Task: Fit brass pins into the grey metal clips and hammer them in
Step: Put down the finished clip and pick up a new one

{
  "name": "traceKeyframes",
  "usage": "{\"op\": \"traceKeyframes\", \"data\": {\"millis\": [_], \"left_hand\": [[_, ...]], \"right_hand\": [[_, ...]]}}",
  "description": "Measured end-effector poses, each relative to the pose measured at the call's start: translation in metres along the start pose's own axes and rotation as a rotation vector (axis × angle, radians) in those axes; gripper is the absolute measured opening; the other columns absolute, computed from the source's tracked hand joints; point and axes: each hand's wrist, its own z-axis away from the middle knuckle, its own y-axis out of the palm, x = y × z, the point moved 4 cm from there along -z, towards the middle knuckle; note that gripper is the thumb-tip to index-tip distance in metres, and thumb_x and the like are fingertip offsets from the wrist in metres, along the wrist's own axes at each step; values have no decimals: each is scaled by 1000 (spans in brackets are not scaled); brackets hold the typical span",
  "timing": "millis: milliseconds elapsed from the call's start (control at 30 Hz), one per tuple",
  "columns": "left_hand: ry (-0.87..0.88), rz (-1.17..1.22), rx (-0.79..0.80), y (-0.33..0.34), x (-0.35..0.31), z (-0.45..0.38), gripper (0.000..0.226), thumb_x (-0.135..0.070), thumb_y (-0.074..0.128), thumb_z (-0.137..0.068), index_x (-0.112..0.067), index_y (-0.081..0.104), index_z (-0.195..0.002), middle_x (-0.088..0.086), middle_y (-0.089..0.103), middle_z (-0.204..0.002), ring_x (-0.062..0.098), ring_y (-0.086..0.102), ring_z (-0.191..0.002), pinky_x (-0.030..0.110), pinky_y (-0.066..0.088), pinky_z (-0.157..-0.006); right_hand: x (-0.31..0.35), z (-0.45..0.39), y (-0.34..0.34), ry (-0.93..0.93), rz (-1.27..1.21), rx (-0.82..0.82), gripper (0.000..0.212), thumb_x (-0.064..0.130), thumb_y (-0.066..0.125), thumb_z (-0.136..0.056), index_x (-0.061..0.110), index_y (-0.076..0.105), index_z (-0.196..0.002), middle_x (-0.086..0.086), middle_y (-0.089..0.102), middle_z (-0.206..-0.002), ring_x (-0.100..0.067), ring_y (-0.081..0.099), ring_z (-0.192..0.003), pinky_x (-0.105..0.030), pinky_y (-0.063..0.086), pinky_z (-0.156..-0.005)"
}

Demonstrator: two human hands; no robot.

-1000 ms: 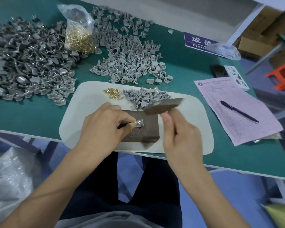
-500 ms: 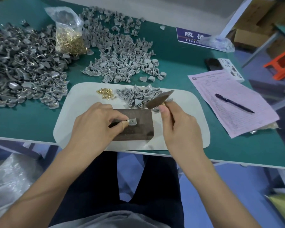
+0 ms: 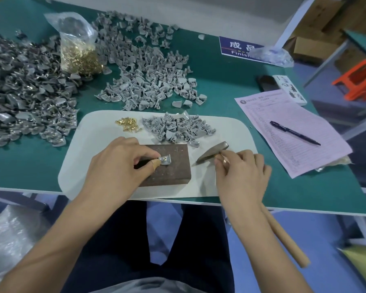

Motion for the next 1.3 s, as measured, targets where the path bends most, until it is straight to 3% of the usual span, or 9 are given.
{"op": "traceKeyframes", "data": {"millis": [100, 167, 367, 500, 667, 800, 967, 1167, 1300], "left_hand": [[-3, 25, -8, 1, -1, 3, 4, -45, 71, -84, -46, 71, -88, -12, 48, -72, 3, 49, -83, 26, 34, -57], [-8, 57, -26, -1, -1, 7, 7, -45, 70, -83, -45, 70, -90, -14, 47, -74, 0, 49, -84, 25, 36, -59], [-97, 138, -111, -16, 23, 14, 11, -34, 72, -82, -39, 68, -91, -15, 45, -81, 3, 46, -82, 32, 43, -65], [-194, 131, -191, -32, 51, 25, 8, -35, 73, -81, -38, 70, -88, -11, 43, -76, 6, 43, -79, 30, 39, -60], [-295, 102, -255, -49, 94, 43, 7, -33, 74, -84, -34, 72, -90, -10, 49, -81, 10, 49, -85, 36, 46, -63], [-352, 21, -233, -55, 123, 47, 7, -38, 71, -89, -34, 72, -95, -14, 58, -91, 11, 48, -92, 37, 50, -68], [-385, -90, -265, -61, 145, 43, 13, -33, 73, -90, -35, 72, -102, -15, 60, -96, 13, 50, -93, 30, 42, -62], [-429, -3, -331, -64, 151, 40, 22, -34, 61, -91, -30, 63, -112, -14, 61, -106, 16, 55, -105, 38, 51, -66], [-386, 35, -344, -64, 146, 39, 20, -24, 67, -89, -30, 62, -107, -16, 61, -103, 14, 55, -101, 40, 52, -63]], "right_hand": [[25, 1, -19, -194, -386, -167, 9, 28, 67, -95, 22, 74, -95, 3, 65, -94, -23, 62, -85, -37, 48, -73], [56, 6, -27, -386, -482, -96, 11, 33, 66, -95, 25, 73, -98, 9, 65, -97, -15, 63, -82, -31, 50, -65], [121, 2, -19, -575, -414, 139, 7, 28, 75, -90, 28, 77, -97, 10, 68, -92, -18, 65, -89, -33, 54, -65], [162, 0, -7, -656, -438, 254, 5, 32, 71, -91, 34, 74, -95, 12, 65, -91, -12, 62, -88, -31, 50, -63], [221, 3, 17, -810, -346, 380, 8, 37, 64, -96, 36, 71, -96, 13, 64, -94, -13, 56, -98, -31, 43, -68], [261, 4, 36, -861, -248, 505, 13, 38, 58, -99, 35, 70, -100, 11, 64, -99, -17, 56, -102, -34, 48, -76], [290, -3, 42, -890, -207, 456, 14, 37, 59, -98, 32, 71, -95, 11, 67, -94, -19, 59, -97, -37, 52, -74], [315, -3, 49, -866, -188, 433, 16, 37, 57, -97, 28, 70, -100, 8, 66, -98, -21, 60, -99, -33, 44, -68], [312, -4, 47, -872, -232, 490, 15, 29, 56, -96, 30, 71, -98, 9, 66, -96, -21, 61, -94, -32, 39, -62]]}}
